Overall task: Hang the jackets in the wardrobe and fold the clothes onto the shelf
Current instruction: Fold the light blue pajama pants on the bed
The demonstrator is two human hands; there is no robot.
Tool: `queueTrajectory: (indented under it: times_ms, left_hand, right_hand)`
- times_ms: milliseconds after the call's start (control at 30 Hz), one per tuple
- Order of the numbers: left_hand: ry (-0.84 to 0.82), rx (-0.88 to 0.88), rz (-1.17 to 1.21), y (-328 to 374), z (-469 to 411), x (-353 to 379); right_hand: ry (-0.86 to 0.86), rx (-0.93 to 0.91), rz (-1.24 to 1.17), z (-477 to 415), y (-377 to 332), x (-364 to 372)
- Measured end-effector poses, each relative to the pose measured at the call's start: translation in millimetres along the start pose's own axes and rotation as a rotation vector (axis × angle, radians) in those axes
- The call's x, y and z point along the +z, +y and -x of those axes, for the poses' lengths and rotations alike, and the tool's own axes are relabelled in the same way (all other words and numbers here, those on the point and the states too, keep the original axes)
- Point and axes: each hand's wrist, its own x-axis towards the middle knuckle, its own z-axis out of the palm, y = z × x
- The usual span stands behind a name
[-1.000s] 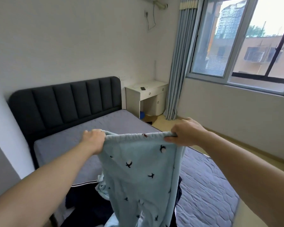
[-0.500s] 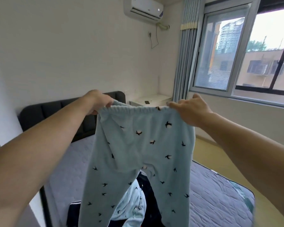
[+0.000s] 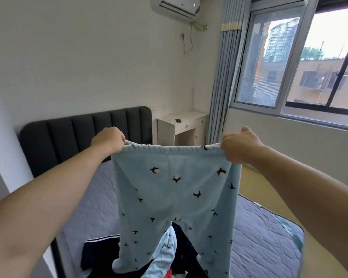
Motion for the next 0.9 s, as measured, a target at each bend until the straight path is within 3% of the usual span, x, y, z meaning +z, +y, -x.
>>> queueTrajectory:
  times_ms: [100, 233, 300, 400, 567, 700, 800, 900]
  left_hand:
    - [-0.048, -0.006, 0.116, 4.9, 1.9, 0.1]
    - [-0.113, 0.139, 0.252, 2.6, 3.2, 1.4]
    - [-0.148, 0.258, 0.195, 3.2, 7.0, -3.7]
    - [-0.004, 0.398, 0.140, 6.8, 3.5, -10.9]
    - [0.082, 0.341, 0.275, 19.5, -4.4, -11.6]
    - [0.045, 0.312, 0.407, 29.3, -5.9, -4.7]
    - [0.016, 0.289, 0.503, 38.9, -4.0, -1.0]
    - [0.003, 0.236, 0.624, 51.3, 1.0, -2.4]
  right_hand:
    - [0.013, 0.061, -0.074, 2.4, -3.9, 7.4]
    - [0.056, 0.125, 0.009, 4.6, -5.1, 12.6]
    - [0.098, 0.180, 0.032, 7.0, -1.7, 11.9]
    - [0.162, 0.260, 0.013, 11.9, 6.4, 6.8]
    - [0.253, 0.310, -0.130, 17.1, 11.3, -11.2]
    - [0.193, 0.293, -0.041, 23.5, 8.8, -22.4]
    - [0.160, 0.164, 0.036, 26.5, 9.1, -23.7]
    - [-0.004, 0.161, -0.398, 28.2, 6.0, -24.9]
